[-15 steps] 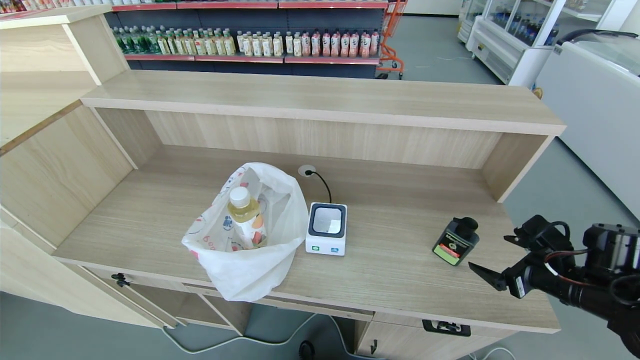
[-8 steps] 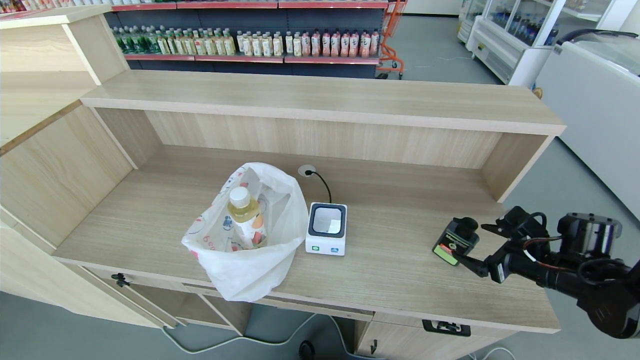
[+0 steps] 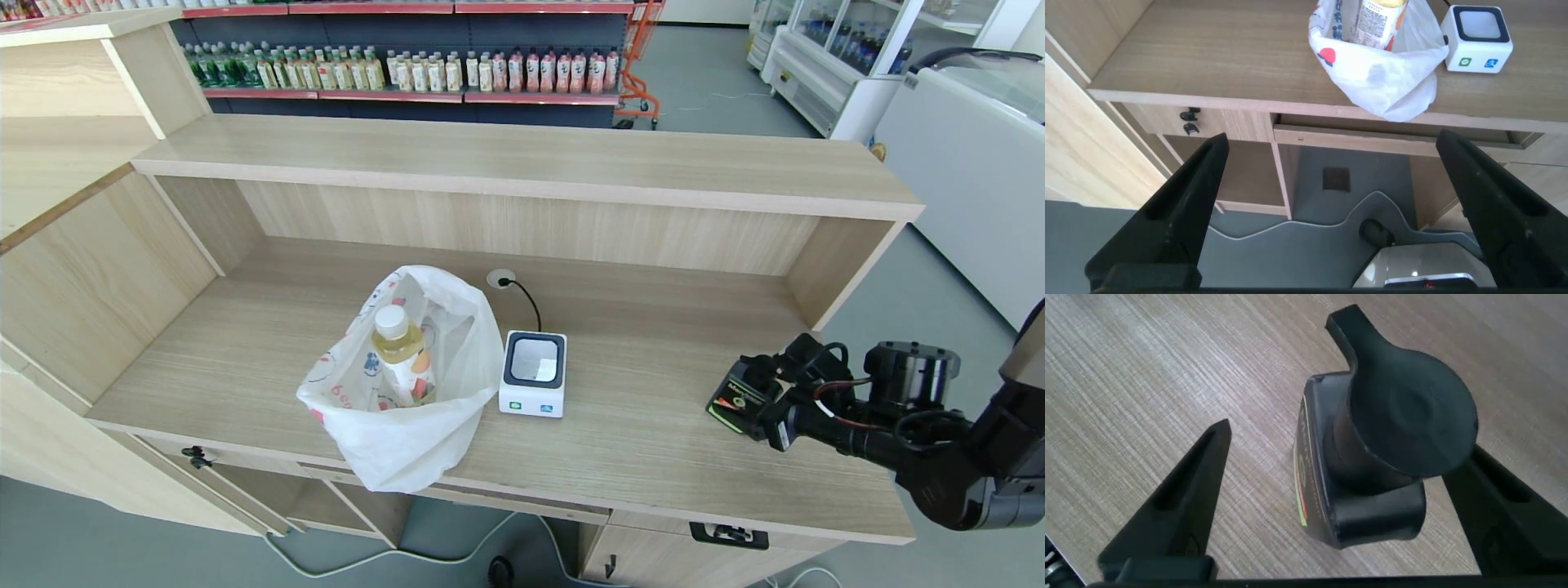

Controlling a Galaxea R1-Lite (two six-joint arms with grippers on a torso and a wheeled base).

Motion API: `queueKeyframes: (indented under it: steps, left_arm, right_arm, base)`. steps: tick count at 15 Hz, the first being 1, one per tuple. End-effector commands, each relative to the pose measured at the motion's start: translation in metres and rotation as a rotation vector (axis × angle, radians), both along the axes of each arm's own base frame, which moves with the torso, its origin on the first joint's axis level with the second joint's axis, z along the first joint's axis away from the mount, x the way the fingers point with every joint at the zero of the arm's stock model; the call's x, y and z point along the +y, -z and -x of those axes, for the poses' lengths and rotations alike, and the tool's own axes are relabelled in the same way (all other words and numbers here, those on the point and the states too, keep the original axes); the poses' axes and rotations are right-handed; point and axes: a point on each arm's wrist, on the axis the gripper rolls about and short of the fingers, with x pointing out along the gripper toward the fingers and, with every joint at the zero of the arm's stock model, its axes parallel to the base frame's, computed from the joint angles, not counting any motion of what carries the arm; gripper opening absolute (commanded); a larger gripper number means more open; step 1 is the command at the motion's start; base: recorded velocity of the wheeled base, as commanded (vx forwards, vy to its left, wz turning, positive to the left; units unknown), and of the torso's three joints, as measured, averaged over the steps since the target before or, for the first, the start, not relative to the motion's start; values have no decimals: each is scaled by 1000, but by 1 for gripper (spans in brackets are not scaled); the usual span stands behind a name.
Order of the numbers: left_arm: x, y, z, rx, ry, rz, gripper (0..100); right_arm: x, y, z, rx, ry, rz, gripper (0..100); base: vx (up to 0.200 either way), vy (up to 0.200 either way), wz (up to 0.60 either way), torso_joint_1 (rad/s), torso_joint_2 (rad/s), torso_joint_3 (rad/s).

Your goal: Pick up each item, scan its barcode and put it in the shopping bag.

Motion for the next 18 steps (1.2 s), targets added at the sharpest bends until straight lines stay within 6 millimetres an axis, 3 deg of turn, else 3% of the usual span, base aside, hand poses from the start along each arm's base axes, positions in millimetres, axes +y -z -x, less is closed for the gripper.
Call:
queueKeyframes:
  steps: [1,5,8,10,12,14,15,16,17,18]
  left_arm:
    - [0,0,0,2,0,0,100]
    - [0,0,0,2,0,0,100]
    - [0,0,0,2,0,0,100]
    - [0,0,0,2,0,0,100]
    - [0,0,0,2,0,0,100]
    - [0,0,0,2,0,0,100]
    - [0,0,0,2,0,0,100]
    - [0,0,0,2,0,0,100]
    - [0,0,0,0,0,0,100]
    - [0,0,0,2,0,0,100]
  right_arm:
    - [4,7,-5,12,-12,0,0]
    - [10,9,-7,3,-33,9,0]
    - [7,-16,-2,-77,-22,14,0]
    - [-19,-41,24,-150,50,111,0]
    - [-41,-64,82,-195,105,287,0]
    - [-49,-87,110,-295,137,404,0]
    - [-46,-105,120,-385,128,475,0]
    - [-30,-123,130,-539,42,568,0]
    - [-21,-127,133,-587,-10,583,0]
    - [4,-135,142,-703,-143,607,0]
  base:
    - [0,0,0,0,0,0]
    - [0,0,0,0,0,0]
    - [0,0,0,0,0,0]
    - [0,0,0,0,0,0]
    - [0,0,0,0,0,0]
    - [0,0,0,0,0,0]
    - [0,0,0,0,0,0]
    - [0,0,0,0,0,0]
    - [0,0,0,0,0,0]
    - [0,0,0,0,0,0]
